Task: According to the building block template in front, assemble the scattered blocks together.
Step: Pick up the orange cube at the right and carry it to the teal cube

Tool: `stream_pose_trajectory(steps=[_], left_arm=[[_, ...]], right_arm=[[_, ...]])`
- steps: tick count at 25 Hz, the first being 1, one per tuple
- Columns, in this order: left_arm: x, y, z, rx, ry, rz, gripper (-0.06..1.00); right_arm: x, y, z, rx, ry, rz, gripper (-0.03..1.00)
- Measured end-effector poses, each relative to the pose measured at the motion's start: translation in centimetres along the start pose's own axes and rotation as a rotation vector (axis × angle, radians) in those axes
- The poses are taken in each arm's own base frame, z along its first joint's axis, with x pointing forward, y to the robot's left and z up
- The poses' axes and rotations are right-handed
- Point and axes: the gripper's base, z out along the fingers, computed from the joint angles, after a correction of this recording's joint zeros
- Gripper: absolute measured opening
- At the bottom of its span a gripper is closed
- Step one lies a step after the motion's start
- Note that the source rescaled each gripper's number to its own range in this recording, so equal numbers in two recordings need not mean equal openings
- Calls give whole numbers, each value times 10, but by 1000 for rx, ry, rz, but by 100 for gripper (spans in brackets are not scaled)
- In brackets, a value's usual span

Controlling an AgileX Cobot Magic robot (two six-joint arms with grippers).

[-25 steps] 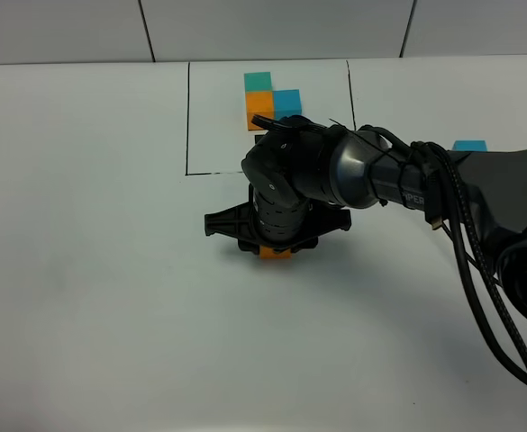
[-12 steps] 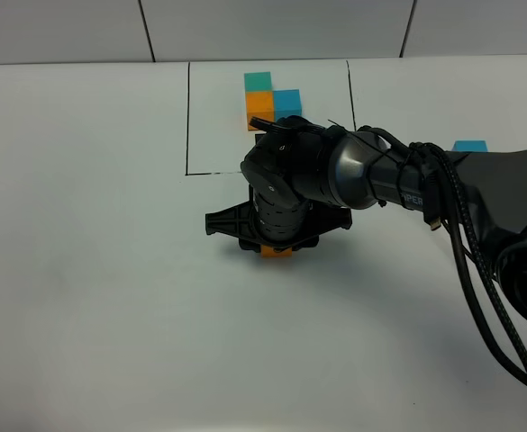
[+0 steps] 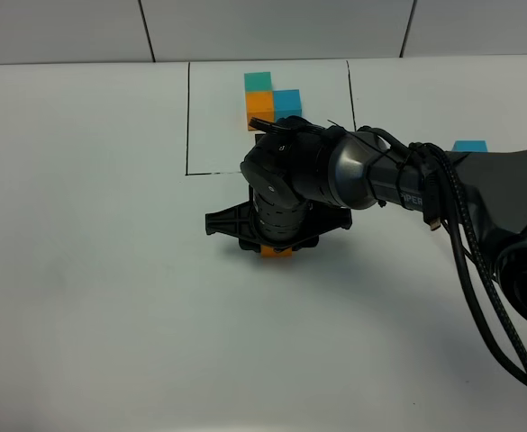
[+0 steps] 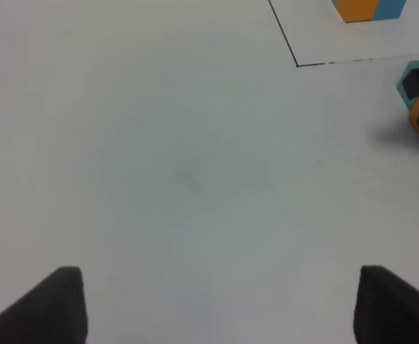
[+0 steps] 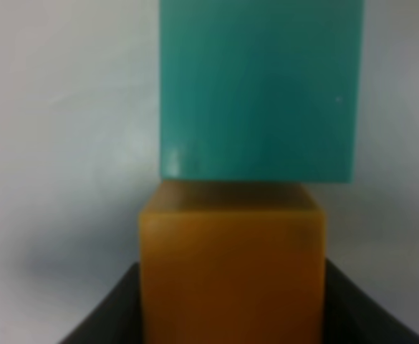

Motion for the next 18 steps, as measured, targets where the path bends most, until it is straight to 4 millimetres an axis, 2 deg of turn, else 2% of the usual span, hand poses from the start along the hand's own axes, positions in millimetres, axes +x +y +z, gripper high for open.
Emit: stream_pose_trajectory(steps=[18], left_arm=[[0,0,0,0,0,0,69]], right_arm=[[-1,-2,0,20,-15,-23,2]])
